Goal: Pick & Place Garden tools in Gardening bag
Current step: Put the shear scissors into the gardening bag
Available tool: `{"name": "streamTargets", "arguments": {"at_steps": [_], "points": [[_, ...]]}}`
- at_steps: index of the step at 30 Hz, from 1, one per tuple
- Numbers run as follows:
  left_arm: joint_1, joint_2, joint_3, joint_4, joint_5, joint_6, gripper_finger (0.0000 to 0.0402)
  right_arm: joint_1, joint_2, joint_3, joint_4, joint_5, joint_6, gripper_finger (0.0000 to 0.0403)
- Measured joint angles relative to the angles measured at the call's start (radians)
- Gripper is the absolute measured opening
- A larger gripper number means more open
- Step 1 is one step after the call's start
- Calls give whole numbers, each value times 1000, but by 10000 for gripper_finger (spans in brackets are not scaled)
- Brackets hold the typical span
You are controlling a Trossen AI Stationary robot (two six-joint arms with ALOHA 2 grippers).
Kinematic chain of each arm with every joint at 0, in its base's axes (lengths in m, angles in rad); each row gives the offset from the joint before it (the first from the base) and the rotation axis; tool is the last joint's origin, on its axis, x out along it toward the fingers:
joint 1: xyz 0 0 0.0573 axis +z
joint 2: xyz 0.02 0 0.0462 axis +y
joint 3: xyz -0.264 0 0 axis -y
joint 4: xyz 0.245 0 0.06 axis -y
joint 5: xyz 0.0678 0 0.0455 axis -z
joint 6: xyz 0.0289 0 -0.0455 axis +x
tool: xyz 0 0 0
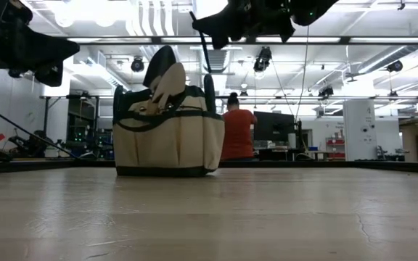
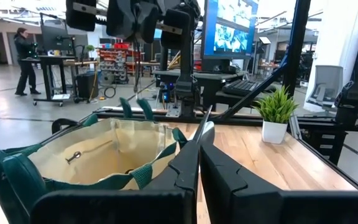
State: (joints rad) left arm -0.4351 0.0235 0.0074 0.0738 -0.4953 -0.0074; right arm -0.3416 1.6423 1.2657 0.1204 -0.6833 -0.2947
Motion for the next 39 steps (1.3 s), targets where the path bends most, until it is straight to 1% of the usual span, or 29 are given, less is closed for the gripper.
{"name": "streamTargets", "arguments": {"at_steps": [5, 10, 16, 20, 31, 34, 39], "points": [[0, 0, 0, 0, 0, 0, 21, -1, -5, -37, -25, 5, -16, 8], [0, 0, 0, 0, 0, 0, 21, -2, -5, -62, -57, 56, -27, 8], [0, 0, 0, 0, 0, 0, 21, -3, -7, -71, -76, 57, -18, 8], [0, 0, 0, 0, 0, 0, 19, -3, -7, -71, -126, 57, -19, 8], [0, 0, 0, 0, 0, 0, 21, 4, -12, -62, -132, 50, 62, 9], [0, 0, 0, 0, 0, 0, 21, 16, -12, -62, -132, 47, 84, 17], [0, 0, 0, 0, 0, 0, 21, 28, -13, -62, -132, 47, 136, 52]]}}
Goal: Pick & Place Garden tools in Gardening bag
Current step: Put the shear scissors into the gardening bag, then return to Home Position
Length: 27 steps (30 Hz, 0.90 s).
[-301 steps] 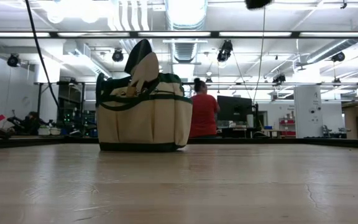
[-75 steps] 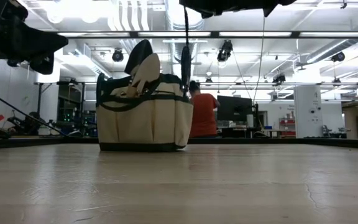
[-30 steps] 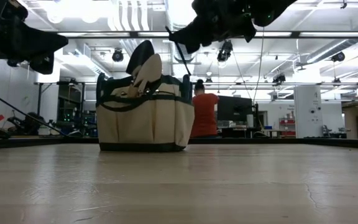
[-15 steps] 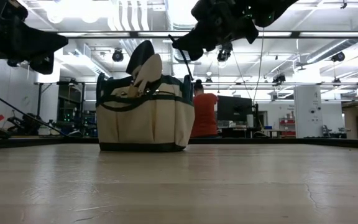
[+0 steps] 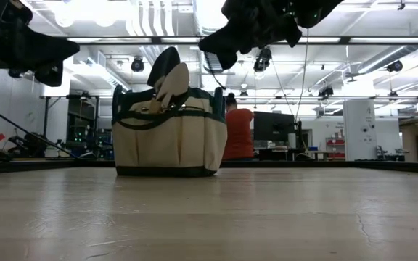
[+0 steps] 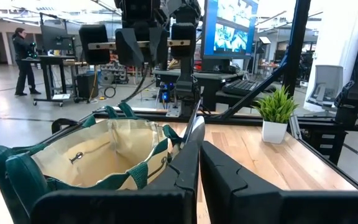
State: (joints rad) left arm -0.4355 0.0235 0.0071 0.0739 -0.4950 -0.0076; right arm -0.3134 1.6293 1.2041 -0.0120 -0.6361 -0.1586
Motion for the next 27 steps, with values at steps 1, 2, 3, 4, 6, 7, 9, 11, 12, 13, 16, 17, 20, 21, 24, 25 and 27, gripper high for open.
{"name": "streamTargets", "arguments": {"at_steps": [1, 2, 3, 4, 6, 7, 9, 11, 12, 13, 16, 17, 20, 21, 24, 25, 27], "points": [[0, 0, 0, 0, 0, 0, 21, 1, -3, 0, -1, 0, 10, 61], [0, 0, 0, 0, 0, 0, 21, 2, -9, 0, -2, 1, 18, 70], [0, 0, 0, 0, 0, 0, 20, 3, -17, 0, -2, 1, 21, 79], [0, 0, 0, 0, 0, 0, 19, 4, -29, 0, -2, 1, 22, 88], [0, 0, 0, 0, 0, 0, 19, 4, -57, 0, -7, 2, 27, 105], [0, 0, 0, 0, 0, 0, 19, 4, -73, 0, -12, 3, 28, 112], [0, 0, 0, 0, 0, 0, 20, 4, -112, 0, -37, 4, 24, 126], [0, 0, 0, 0, 0, 0, 21, 9, -161, -3, -53, 4, 14, 135], [0, 0, 0, 0, 0, 0, 21, 10, -189, -7, -59, 4, 13, 138], [0, 0, 0, 0, 0, 0, 21, 15, -218, -14, -63, 4, 12, 140], [0, 0, 0, 0, 0, 0, 21, 28, -304, -46, -66, 8, 10, 140], [0, 0, 0, 0, 0, 0, 21, 34, -335, -58, -69, 10, 10, 138], [0, 0, 0, 0, 0, 0, 21, 49, -436, -98, -66, 37, 9, 128], [0, 0, 0, 0, 0, 0, 21, 55, -470, -114, -66, 55, 7, 124], [0, 0, 0, 0, 0, 0, 20, 73, -568, -167, -65, 104, 2, 110], [0, 0, 0, 0, 0, 0, 19, 77, -598, -184, -67, 113, 2, 105], [0, 0, 0, 0, 0, 0, 19, 82, -661, -220, -67, 118, 7, 93]]}}
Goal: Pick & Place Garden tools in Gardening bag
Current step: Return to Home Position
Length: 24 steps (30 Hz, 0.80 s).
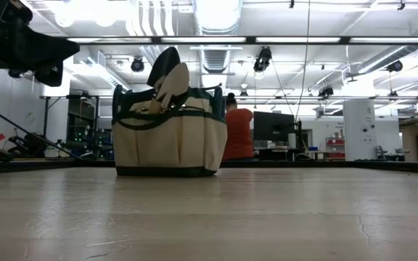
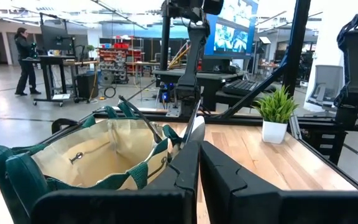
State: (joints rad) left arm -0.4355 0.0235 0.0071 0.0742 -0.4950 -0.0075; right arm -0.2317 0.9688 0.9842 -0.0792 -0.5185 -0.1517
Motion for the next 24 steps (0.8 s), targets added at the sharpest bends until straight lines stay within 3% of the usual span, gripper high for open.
{"name": "streamTargets", "arguments": {"at_steps": [10, 18, 24], "points": [[0, 0, 0, 0, 0, 0, 21, 0, -261, -205, 1, 29, 70, 14], [0, 0, 0, 0, 0, 0, 21, 1, -417, -411, 16, 122, 164, 8], [0, 0, 0, 0, 0, 0, 19, 1, -522, -600, 139, 130, 217, 8]]}}
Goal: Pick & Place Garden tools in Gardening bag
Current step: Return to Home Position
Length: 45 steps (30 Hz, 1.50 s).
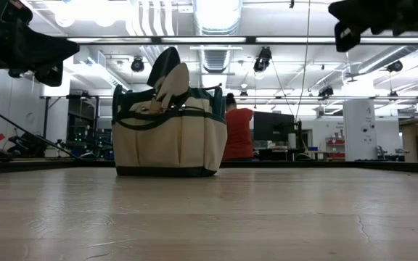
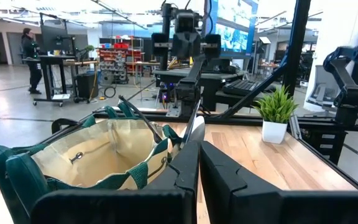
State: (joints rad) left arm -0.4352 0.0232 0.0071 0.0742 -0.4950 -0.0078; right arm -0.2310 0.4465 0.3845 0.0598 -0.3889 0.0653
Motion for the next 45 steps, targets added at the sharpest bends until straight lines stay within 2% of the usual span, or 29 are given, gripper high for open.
{"name": "streamTargets", "arguments": {"at_steps": [5, 10, 23, 31, 45], "points": [[0, 0, 0, 0, 0, 0, 20, 0, -67, -118, 102, 0, 14, 8], [0, 0, 0, 0, 0, 0, 21, 0, -123, -189, 110, 24, 6, 8], [0, 0, 0, 0, 0, 0, 19, 0, -341, -300, 134, 26, -16, 8], [0, 0, 0, 0, 0, 0, 21, -1, -432, -354, 131, 26, -21, 8], [0, 0, 0, 0, 0, 0, 21, 0, -402, -357, 117, 24, -20, 8]]}}
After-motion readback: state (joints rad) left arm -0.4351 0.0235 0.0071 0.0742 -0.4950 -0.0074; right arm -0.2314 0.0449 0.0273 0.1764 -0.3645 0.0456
